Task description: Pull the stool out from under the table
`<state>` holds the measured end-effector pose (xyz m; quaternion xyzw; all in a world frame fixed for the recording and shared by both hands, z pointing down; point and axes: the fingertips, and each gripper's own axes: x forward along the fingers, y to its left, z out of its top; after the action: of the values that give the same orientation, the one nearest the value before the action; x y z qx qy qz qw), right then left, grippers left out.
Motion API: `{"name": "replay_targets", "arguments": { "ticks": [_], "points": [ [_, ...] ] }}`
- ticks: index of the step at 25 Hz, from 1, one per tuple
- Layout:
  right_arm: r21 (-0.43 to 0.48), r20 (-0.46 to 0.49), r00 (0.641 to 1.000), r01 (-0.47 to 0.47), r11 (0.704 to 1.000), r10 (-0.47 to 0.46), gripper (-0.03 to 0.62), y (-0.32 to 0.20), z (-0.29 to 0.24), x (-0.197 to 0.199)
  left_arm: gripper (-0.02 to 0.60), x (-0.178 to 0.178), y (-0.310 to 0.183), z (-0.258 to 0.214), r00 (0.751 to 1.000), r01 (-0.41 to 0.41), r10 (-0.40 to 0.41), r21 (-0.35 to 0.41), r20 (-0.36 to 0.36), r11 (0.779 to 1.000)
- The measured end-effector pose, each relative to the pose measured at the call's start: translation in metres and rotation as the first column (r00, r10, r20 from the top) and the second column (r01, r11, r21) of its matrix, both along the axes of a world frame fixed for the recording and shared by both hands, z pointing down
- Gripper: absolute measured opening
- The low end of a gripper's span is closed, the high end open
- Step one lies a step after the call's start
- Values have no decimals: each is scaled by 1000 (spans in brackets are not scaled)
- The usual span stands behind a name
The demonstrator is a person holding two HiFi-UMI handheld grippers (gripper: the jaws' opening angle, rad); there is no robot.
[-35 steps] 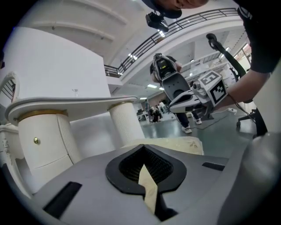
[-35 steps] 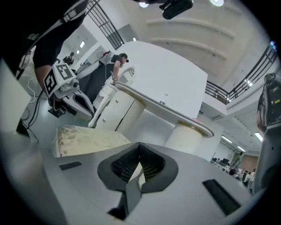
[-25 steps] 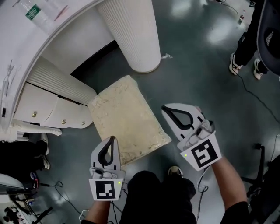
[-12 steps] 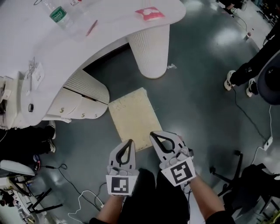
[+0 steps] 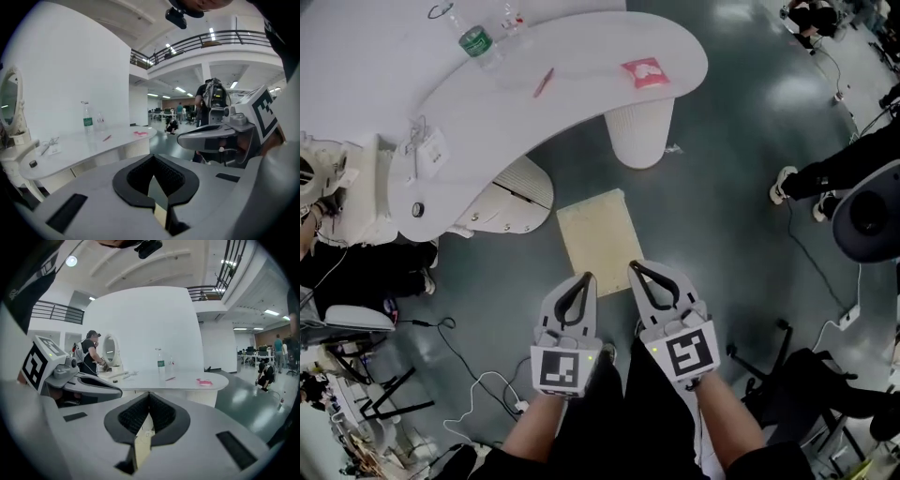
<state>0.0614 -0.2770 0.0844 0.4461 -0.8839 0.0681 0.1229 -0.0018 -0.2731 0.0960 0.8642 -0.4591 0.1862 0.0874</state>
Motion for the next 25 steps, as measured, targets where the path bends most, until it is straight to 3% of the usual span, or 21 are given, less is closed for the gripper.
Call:
{"name": "replay_targets", "arguments": {
  "ticks": [5,10,13,19,25],
  "points": [
    [42,-10,1000,29,999,-28,6,-5,-35,-9,6,-4,-4,-44,999,-19,16,93,33,995],
    [29,-27,998,54,998,-54,6,12,-60,-30,5,-34,15,-76,998,44,-42,57,-39,997],
    [40,-31,999,31,999,-30,6,21,-76,-42,6,-55,24,-90,999,29,-26,60,-48,998],
    [99,-35,999,-30,995,33,6,44,-122,-77,6,-85,42,-135,998,12,-3,134,-68,991],
    [183,-65,994,-79,980,92,6,69,-166,-112,6,-127,58,-168,988,48,-18,192,-157,980]
  ]
}}
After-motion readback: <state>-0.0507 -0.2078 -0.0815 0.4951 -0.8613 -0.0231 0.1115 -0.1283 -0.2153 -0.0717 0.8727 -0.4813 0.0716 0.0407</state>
